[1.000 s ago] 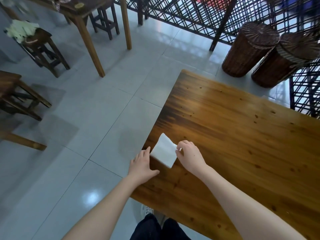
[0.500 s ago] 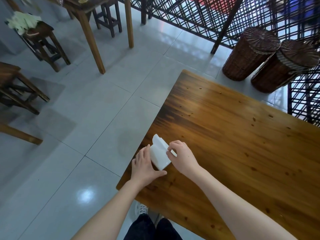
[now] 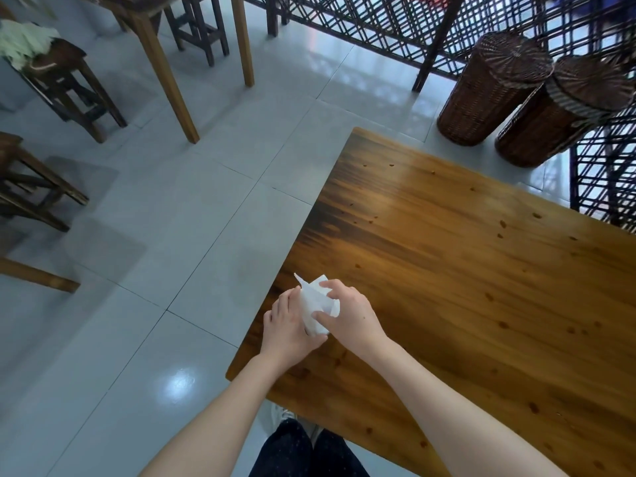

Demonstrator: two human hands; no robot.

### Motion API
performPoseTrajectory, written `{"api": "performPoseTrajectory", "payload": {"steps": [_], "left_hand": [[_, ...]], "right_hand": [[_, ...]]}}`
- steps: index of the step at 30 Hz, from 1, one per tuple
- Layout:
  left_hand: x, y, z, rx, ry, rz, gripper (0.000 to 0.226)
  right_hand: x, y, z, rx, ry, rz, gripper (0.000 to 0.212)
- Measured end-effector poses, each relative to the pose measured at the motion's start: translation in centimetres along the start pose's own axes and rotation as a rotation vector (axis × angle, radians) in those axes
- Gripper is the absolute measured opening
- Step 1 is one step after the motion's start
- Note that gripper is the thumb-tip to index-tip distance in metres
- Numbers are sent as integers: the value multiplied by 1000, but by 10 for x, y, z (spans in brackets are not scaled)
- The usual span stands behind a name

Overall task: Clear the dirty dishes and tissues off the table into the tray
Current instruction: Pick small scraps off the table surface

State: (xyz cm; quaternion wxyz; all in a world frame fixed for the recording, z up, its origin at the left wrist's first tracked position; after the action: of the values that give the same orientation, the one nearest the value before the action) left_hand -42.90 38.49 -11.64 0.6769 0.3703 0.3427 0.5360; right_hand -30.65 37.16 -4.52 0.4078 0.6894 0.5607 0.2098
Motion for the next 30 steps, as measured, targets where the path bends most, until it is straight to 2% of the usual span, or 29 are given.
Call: {"api": "performPoseTrajectory", "payload": {"steps": [6, 14, 18, 30], "left_hand": [[3, 3, 2, -2, -39, 0, 93], [10, 7, -8, -30, -25, -20, 100], [14, 6, -7, -16, -32, -30, 100], [32, 8, -8, 27, -5, -74, 106]], "right_hand": [[-4, 1, -10, 23, 71, 62, 29], [0, 35, 8, 224, -81, 156, 36], [-3, 42, 11, 245, -90, 196, 37], [-27, 105, 9, 437, -92, 453, 43]]}}
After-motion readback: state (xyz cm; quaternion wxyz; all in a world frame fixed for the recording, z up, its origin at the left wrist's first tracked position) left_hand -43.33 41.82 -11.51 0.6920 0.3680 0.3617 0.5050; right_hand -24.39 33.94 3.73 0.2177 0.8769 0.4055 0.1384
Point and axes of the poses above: each hand's wrist, its own x-axis towards the middle knuckle, its own y-axis out of the back of the hand, z = x × y, the point moved 9 cm from there along x, towards the middle knuckle, and after that the axes turned 12 degrees about z, right-handed, at the moved point
